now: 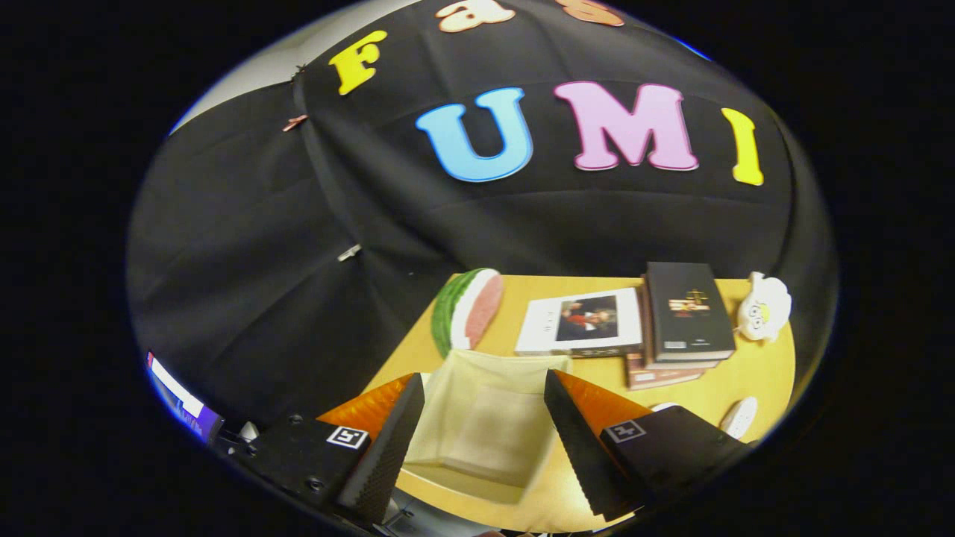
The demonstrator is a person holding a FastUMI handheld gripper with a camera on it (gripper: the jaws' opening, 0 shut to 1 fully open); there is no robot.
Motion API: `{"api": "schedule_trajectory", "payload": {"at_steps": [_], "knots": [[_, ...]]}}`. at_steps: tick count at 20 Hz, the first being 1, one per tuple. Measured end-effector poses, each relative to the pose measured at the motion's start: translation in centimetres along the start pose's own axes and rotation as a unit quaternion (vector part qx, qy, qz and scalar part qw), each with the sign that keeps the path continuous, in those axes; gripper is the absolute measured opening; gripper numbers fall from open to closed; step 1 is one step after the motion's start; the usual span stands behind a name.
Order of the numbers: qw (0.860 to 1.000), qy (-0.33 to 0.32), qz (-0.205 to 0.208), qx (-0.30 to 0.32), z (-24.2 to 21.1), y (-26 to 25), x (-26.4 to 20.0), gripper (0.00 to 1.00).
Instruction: Open the storage box then place both shoes into the box .Put the left shoe in first, then the right shoe, with the right side of both shoes facing outward in a uniform manner.
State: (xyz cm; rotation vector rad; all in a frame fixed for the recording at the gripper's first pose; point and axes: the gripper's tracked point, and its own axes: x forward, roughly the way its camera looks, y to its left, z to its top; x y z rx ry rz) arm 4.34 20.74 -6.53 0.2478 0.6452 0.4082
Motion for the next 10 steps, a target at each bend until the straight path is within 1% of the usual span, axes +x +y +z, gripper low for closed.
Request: {"api": "schedule_trajectory", "payload": {"at_steps": [2, 4, 6, 8, 10], "knots": [[0.999, 0.007, -0.031, 0.004, -1.2, -3.8, -1.2, 0.98], [0.997, 0.015, -0.072, 0.001, -2.6, -8.7, -2.4, 0.99], [0.994, 0.026, -0.101, -0.002, -4.2, -12.3, -3.2, 0.98], [0.99, 0.044, -0.133, -0.007, -6.6, -16.5, -4.0, 0.98], [0.985, 0.068, -0.156, -0.011, -9.2, -20.0, -4.3, 0.98]]}}
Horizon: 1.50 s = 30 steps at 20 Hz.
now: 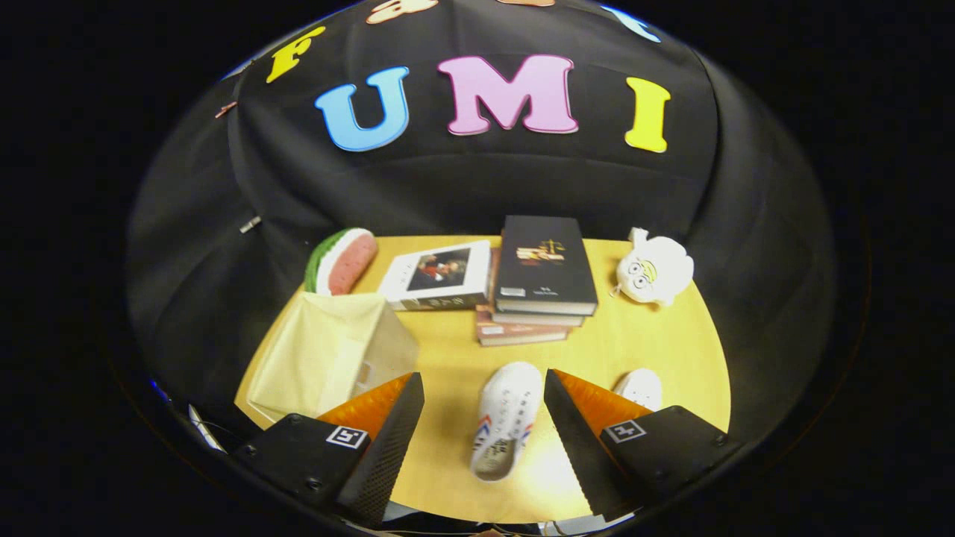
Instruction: Open the storage box then place both shoes into the box .Put the left shoe in first, then the right shoe, with the right side of both shoes facing outward in a uniform manner.
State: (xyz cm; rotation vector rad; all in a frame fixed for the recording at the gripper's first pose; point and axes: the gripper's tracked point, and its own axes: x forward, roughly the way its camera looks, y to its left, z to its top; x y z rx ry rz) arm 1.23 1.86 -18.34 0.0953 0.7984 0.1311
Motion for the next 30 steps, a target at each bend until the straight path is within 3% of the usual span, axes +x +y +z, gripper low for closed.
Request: {"api": "schedule_trajectory", "payload": {"at_steps": [5, 9, 14, 18, 22, 25, 28, 30], "knots": [[0.996, 0.086, -0.006, -0.016, -8.1, -3.6, 3.3, 0.99], [0.989, 0.146, 0.009, 0.021, -13.0, -4.2, 6.9, 0.99], [0.985, 0.172, 0.015, 0.013, -14.8, -5.6, 10.4, 0.99], [0.977, 0.198, 0.046, 0.056, -15.5, -4.4, 11.9, 0.99], [0.973, 0.213, 0.072, 0.056, -16.3, -3.7, 13.4, 0.96], [0.959, 0.236, 0.109, 0.117, -16.6, -2.3, 13.5, 0.76], [0.947, 0.249, 0.125, 0.159, -16.7, -2.1, 13.6, 0.42], [0.946, 0.251, 0.123, 0.165, -16.8, -2.4, 13.6, 0.37]]}}
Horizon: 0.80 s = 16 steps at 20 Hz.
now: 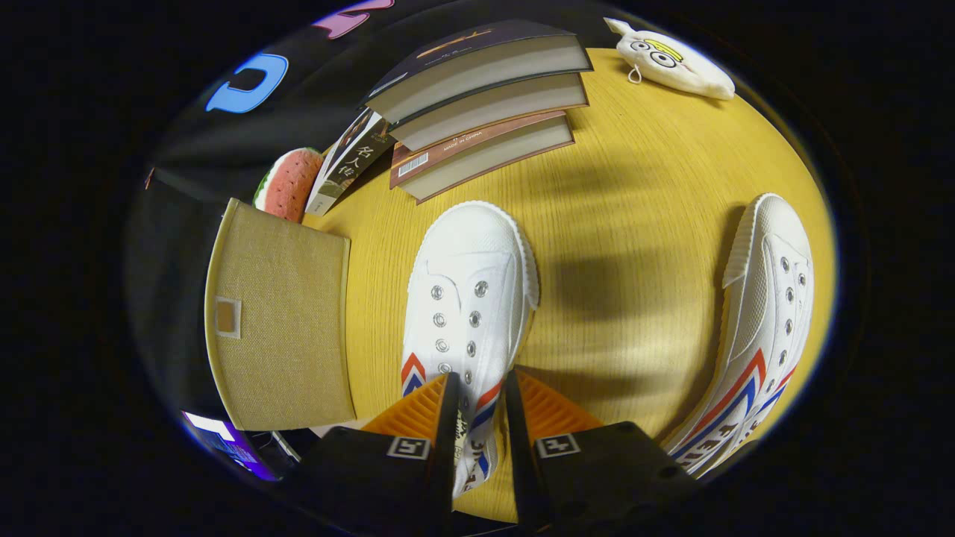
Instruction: Open the storage box then place both shoes into the box .Put the left shoe in first, then the right shoe, with the right side of both shoes facing outward in a uniform manner.
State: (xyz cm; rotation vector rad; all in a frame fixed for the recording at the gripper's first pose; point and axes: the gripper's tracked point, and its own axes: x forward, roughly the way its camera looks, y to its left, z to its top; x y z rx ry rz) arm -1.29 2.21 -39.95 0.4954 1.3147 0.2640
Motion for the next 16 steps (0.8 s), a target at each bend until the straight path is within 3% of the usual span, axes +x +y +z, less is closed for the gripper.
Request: {"api": "schedule_trajectory", "payload": {"at_steps": [1, 2, 5, 7, 16], "knots": [[1.0, -0.003, 0.001, 0.002, 0.1, -0.2, 0.2, 0.32], [1.0, -0.002, 0.002, -0.003, 0.1, -0.1, -0.4, 0.18], [1.0, -0.007, 0.014, -0.005, 0.1, -0.2, -0.2, 0.12], [0.999, -0.012, 0.027, 0.024, 0.0, -0.2, -0.1, 0.11], [0.999, -0.029, 0.025, 0.017, 0.0, 0.8, -2.9, 0.08]]}}
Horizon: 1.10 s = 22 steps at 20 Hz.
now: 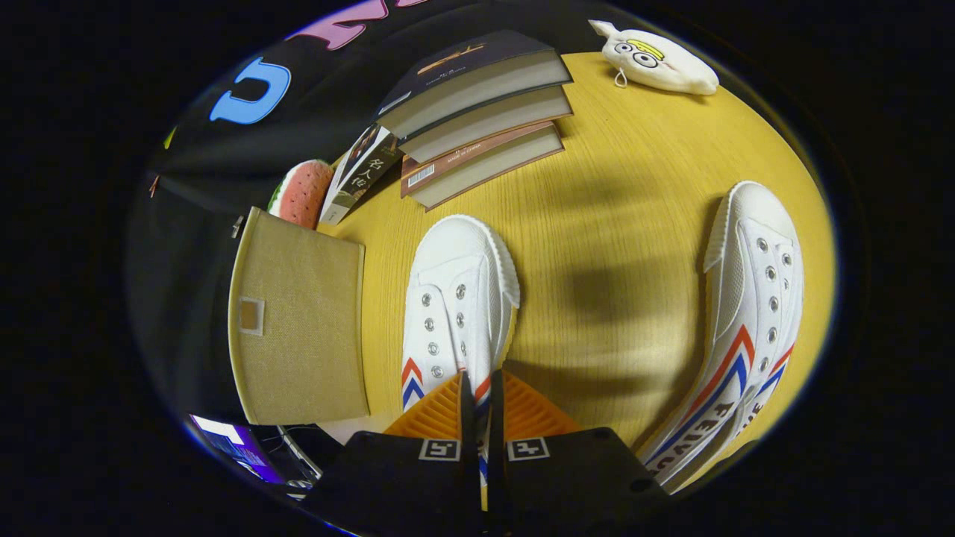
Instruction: Open the storage box then place both shoes into the box .Put the left shoe in first, then the right shoe, with the right side of both shoes facing outward in a uniform manner.
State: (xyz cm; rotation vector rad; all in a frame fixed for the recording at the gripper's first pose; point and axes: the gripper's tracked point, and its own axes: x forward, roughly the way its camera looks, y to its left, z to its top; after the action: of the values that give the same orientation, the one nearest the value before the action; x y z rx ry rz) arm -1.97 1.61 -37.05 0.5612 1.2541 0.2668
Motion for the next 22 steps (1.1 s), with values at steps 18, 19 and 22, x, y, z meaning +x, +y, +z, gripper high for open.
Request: {"api": "schedule_trajectory", "payload": {"at_steps": [18, 19, 22], "knots": [[0.988, -0.136, 0.055, 0.041, 2.2, 15.1, -15.0, 0.08], [0.987, -0.142, 0.06, 0.036, 2.4, 16.4, -15.2, 0.08], [0.983, -0.159, 0.083, 0.035, 2.3, 20.4, -16.1, 0.08]]}}
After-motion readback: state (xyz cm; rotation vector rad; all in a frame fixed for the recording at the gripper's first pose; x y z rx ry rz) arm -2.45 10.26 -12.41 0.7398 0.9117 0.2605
